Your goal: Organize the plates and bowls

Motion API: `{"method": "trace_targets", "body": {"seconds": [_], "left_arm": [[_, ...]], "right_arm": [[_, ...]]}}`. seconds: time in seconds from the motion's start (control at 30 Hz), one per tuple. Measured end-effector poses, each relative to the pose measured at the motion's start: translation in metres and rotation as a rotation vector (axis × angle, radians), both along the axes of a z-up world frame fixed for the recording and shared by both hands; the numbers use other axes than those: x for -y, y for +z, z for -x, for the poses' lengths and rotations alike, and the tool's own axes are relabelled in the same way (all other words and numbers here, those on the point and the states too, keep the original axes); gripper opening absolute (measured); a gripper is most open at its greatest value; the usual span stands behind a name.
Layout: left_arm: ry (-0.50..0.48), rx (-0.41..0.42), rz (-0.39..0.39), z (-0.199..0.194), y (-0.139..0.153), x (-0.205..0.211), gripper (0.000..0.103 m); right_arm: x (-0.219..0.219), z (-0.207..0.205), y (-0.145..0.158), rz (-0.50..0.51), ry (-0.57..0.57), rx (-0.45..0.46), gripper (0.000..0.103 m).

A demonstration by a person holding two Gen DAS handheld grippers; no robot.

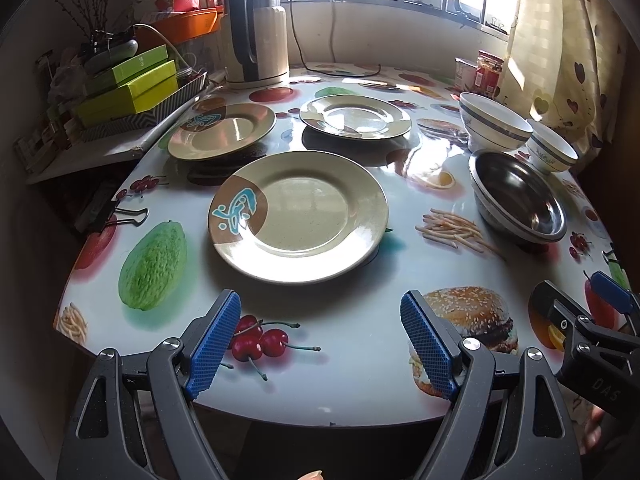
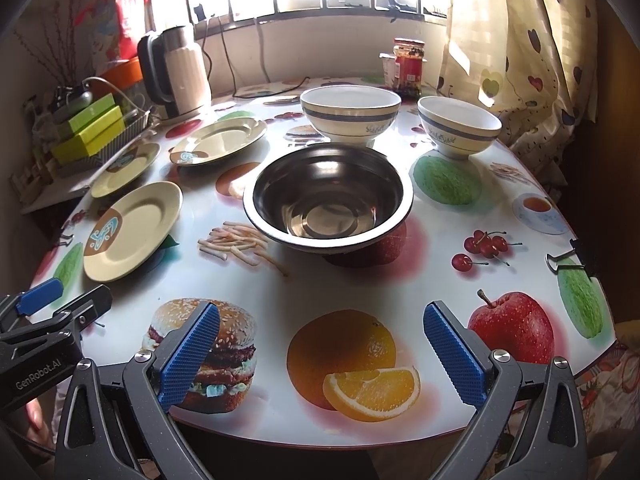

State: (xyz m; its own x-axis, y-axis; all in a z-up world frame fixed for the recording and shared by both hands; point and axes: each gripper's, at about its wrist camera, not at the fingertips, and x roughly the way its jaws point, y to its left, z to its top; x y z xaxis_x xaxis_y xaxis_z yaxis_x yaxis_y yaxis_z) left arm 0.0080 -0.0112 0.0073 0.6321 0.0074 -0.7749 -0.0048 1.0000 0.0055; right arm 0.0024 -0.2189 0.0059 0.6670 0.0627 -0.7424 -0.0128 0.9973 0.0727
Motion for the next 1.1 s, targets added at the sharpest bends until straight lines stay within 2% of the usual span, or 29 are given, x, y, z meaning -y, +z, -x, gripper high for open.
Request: {"method": "trace_targets", "body": {"seconds": [0.2, 0.33, 0.5, 0.57, 0.67, 0.8, 0.9, 0.97, 1.1], "left_arm": [[0.000, 0.005, 0.007, -0.002, 0.000, -0.001, 0.083], [-0.005, 0.030, 0.044, -0.009, 0.007, -0.011, 0.083], [0.006, 0.018, 0.068, -0.029, 0.015, -0.026, 0.083], [0.003, 0.023, 0.061, -0.038, 0.020, -0.032, 0.083], [0.003, 0.047, 0.070, -0.050, 0.031, -0.045, 0.083], [0.048, 0.033, 0.117, -0.070, 0.037, -0.072, 0.083], [0.085, 0.033, 0.103, -0.082, 0.041, -0.092, 0.083], [0.106, 0.020, 0.130, -0.090, 0.043, -0.107, 0.083], [0.165, 0.022, 0.134, -0.103, 0.046, -0.135, 0.082]], "right_arm": [[0.002, 0.000, 0.001, -0.004, 0.003, 0.004, 0.103], [0.002, -0.005, 0.008, -0.002, 0.017, 0.023, 0.103], [-0.005, -0.015, 0.028, 0.000, 0.069, 0.117, 0.103], [-0.009, -0.025, 0.035, 0.018, 0.086, 0.128, 0.103], [-0.015, -0.043, 0.044, -0.009, 0.107, 0.128, 0.103], [-0.029, -0.070, 0.058, -0.022, 0.152, 0.139, 0.103], [-0.042, -0.092, 0.066, -0.053, 0.186, 0.133, 0.103], [-0.052, -0.108, 0.069, -0.079, 0.211, 0.117, 0.102], [-0.079, -0.142, 0.075, -0.114, 0.272, 0.065, 0.100]]}}
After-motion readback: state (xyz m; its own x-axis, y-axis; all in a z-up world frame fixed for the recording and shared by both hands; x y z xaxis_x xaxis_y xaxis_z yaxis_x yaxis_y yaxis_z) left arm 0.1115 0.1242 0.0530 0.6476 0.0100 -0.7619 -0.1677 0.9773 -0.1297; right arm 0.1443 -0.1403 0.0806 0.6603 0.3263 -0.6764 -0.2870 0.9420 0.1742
